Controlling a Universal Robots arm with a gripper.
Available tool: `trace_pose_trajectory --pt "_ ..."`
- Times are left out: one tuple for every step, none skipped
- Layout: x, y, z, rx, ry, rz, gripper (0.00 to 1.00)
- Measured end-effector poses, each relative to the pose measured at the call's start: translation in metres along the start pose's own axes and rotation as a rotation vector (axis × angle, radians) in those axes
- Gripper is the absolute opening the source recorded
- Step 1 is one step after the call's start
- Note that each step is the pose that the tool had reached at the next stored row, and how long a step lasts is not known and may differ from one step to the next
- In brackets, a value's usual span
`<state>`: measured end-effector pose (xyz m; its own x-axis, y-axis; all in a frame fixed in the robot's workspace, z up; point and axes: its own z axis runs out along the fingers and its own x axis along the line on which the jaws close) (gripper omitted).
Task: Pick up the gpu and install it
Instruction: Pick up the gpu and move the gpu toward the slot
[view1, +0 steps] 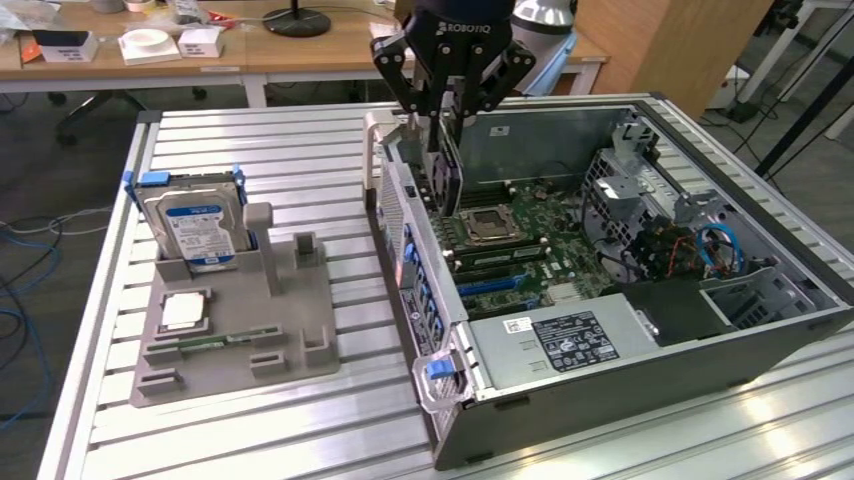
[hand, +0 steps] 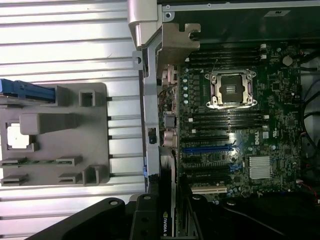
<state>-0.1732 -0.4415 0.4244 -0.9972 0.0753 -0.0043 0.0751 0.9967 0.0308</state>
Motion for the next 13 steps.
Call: trace_pose_trajectory --pt "-0.0006 0.0 0.0001 0.0 -0.0001 0.0 0.26" --pt "-0.001 0.0 0.0001 0.0 0.0 0.0 0.26" --pt "-0.0014 0.0 0.0001 0.0 0.0 0.0 0.26" --pt "-0.0016 0.0 0.0 0.0 0.0 0.0 0.26" --pt "-0.0015 0.0 0.0001 0.0 0.0 0.0 0.26" --pt "-0.0016 0.0001 0.0001 -0.0001 0.0 0.0 0.26" --pt "-0.0016 0.0001 0.0001 0.0 0.0 0.0 0.26" --pt "-0.0017 0.0001 0.0001 0.0 0.0 0.0 0.26" --pt "-0.0017 0.0001 0.0001 0.0 -0.0001 0.0 0.26" --pt "-0.0018 0.0001 0.0001 -0.0001 -0.0001 0.0 0.26" --pt "-0.0023 0.0001 0.0001 -0.0001 -0.0001 0.0 0.26" --pt "-0.0027 0.0001 0.0001 -0.0001 0.0 0.0 0.26" --pt "-0.0032 0.0002 0.0001 0.0 0.0 0.0 0.26"
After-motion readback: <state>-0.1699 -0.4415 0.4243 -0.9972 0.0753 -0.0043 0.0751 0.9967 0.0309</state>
